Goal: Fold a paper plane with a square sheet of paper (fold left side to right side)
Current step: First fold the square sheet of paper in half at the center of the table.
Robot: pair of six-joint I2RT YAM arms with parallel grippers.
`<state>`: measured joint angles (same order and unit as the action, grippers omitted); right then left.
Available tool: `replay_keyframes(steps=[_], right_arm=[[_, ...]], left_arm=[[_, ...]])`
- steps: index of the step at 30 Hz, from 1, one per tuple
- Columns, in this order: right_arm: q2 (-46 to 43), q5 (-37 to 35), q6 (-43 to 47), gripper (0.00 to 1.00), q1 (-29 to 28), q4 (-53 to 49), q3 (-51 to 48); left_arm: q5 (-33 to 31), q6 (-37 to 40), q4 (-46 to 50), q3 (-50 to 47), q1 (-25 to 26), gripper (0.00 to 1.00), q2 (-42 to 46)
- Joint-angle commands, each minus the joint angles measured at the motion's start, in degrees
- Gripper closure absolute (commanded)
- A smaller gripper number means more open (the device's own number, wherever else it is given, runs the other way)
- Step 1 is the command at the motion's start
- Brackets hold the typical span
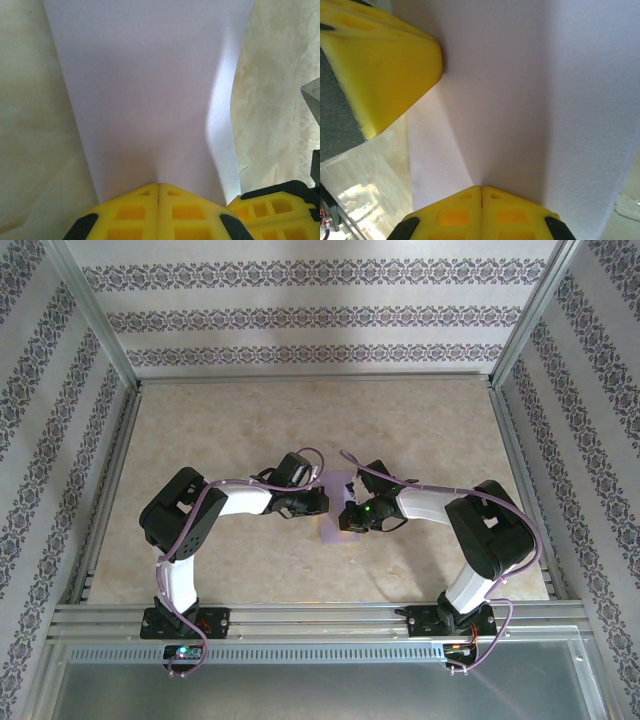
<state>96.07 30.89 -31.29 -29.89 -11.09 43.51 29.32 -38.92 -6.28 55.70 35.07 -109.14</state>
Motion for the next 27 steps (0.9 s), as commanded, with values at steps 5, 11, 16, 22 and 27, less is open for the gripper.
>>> replay_keyframes(steps=[5, 11, 16, 22, 27], right_arm=[[2.4, -8.0, 2.1, 1.0, 0.8, -8.3, -2.7], [2.3, -7.9, 2.2, 1.0, 1.1, -8.3, -3.1], [2.3, -7.9, 2.2, 1.0, 1.2, -8.2, -3.0], [1.9, -7.6, 2.2, 1.0, 1.3, -8.2, -3.1], [2.0, -7.3, 2.2, 1.0, 1.4, -8.1, -2.8]], left_arm=[[-6.2, 3.8, 1.9, 2.6, -3.2, 1.0, -2.1], [-7.3, 5.4, 2.1, 5.6, -7.2, 1.0, -4.6], [-7.1, 7.3, 4.0, 10.8, -9.2, 1.0, -7.7], [-7.1, 7.8, 5.0, 14.0, -9.7, 1.0, -9.0], [-6.8, 7.7, 3.1, 10.8, -9.7, 1.0, -5.0]])
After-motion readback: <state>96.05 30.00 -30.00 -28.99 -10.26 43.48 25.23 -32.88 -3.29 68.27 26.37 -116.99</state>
